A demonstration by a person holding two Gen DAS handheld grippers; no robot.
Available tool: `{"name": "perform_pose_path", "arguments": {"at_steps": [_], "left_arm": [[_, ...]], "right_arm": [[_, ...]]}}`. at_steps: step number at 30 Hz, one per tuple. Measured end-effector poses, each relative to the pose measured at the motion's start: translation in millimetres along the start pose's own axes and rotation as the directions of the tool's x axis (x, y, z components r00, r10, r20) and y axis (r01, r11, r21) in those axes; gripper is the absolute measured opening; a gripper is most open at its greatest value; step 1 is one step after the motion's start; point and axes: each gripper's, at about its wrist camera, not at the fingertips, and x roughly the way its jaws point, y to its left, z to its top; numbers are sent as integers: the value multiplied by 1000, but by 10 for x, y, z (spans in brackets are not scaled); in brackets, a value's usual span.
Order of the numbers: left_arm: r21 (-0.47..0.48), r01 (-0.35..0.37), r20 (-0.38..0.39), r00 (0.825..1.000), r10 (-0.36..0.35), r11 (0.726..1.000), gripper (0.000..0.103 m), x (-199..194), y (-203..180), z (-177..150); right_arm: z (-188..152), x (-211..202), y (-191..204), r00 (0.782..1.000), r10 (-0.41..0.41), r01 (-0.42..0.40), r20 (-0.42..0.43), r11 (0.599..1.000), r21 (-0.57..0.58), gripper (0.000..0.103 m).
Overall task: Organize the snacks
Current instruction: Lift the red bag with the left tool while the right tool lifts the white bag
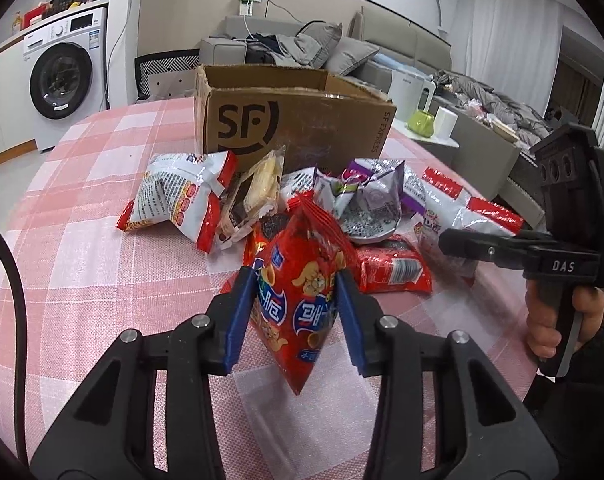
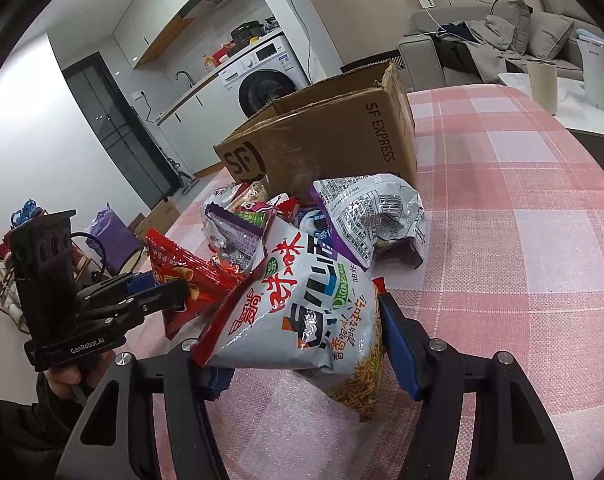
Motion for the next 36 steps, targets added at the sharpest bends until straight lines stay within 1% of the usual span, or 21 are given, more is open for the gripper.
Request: {"name": "perform_pose_path", "arguments": {"at_steps": [3, 6, 8, 13, 15, 18, 19, 21, 25, 28, 36], "left_arm": [[15, -13, -27, 1000, 13, 1000, 42, 75, -22, 7], [18, -31, -64, 997, 32, 999, 54, 171, -26, 23], [4, -38, -94, 995, 38, 999, 61, 264, 2, 37], [-13, -36, -132, 991, 34, 999, 68, 422, 15, 87], [-14, -41, -160, 986, 38, 999, 69, 511, 4, 106], [-1, -46, -167, 985, 45, 999, 69, 579, -36, 133], [5, -40, -166, 985, 41, 999, 65, 595, -64, 142], [14, -21, -153, 988, 23, 1000, 62, 593, -104, 151], [13, -11, -118, 993, 12, 1000, 60, 531, -143, 155], [1, -1, -99, 995, 1, 1000, 60, 492, -154, 164], [-16, -10, -43, 999, 9, 1000, 60, 329, -163, 198]], "right_arm": [[5, 11, 9, 1000, 2, -2, -5, 1000, -4, 64], [14, 22, 12, 1000, 0, 0, -7, 1000, -7, 64], [18, 25, 9, 1000, 1, -1, -9, 1000, -8, 64], [20, 36, 6, 1000, 1, -1, -14, 1000, -8, 64], [22, 39, 8, 1000, 2, -2, -16, 1000, -8, 64], [17, 38, 12, 1000, 3, -3, -18, 1000, -11, 64], [16, 38, 13, 1000, 2, -3, -18, 1000, -12, 64], [16, 42, 16, 1000, 3, -3, -18, 1000, -13, 64], [13, 41, 16, 1000, 4, -4, -13, 1000, -13, 64], [13, 23, 15, 1000, 5, -5, -6, 1000, -11, 64], [20, -33, 51, 1000, 5, -5, 10, 1000, -20, 64]]}}
